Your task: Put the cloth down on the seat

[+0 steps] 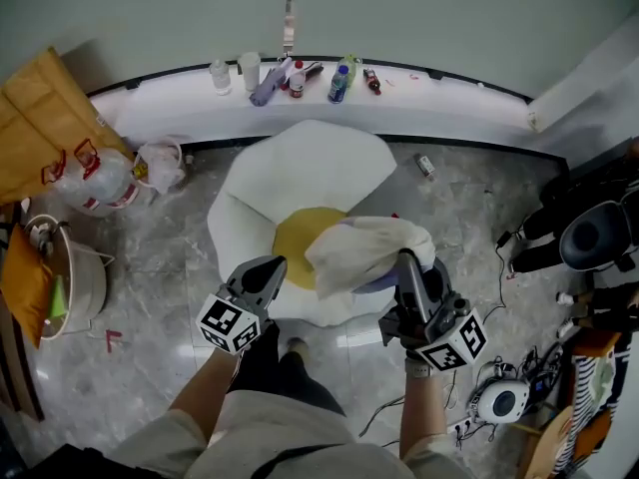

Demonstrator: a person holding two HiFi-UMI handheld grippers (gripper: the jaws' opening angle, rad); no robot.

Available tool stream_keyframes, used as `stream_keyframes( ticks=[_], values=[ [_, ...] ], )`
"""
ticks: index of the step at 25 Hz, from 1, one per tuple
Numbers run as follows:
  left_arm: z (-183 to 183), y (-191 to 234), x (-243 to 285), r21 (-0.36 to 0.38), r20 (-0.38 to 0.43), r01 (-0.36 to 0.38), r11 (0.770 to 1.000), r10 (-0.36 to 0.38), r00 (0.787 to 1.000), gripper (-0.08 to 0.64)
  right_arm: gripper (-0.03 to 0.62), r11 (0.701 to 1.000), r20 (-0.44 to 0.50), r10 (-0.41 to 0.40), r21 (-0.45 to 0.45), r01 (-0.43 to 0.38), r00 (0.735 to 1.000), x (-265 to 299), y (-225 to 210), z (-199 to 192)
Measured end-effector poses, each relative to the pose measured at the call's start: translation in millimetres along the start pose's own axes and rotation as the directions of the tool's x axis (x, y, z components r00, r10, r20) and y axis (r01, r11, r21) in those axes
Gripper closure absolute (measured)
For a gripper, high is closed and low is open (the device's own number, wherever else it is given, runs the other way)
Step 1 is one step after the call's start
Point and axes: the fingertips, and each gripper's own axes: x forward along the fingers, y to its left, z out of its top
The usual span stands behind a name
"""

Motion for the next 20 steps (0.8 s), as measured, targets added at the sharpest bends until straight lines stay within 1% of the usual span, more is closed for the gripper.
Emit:
stream_keyframes(
  ticks=[2,5,10,14,20],
  values=[
    [-5,17,6,-0.003,-0.024,-0.009,1.000,0.009,1.000,0.546,0.560,1.000,-0.019,-0.017,0.011,0.017,1.000,11,-13,-14],
    [-13,40,14,-0.037,-0.042,-0.012,0.999,0.011,0.999,0.546,0.560,0.999,-0.050,-0.048,0.024,0.049,0.998,27,-36,-37],
    [-26,77,35,-0.048,-0.072,-0.012,0.999,0.008,0.997,0.546,0.560,0.993,-0.108,-0.106,0.048,0.112,0.988,48,-78,-78],
    [-37,101,48,-0.054,-0.086,0.000,0.999,-0.005,0.996,0.546,0.560,0.984,-0.146,-0.151,0.068,0.163,0.978,57,-105,-119],
    [-59,129,65,-0.085,-0.108,0.004,0.996,-0.013,0.994,0.546,0.560,0.967,-0.160,-0.201,0.124,0.221,0.966,63,-140,-168]
  ],
)
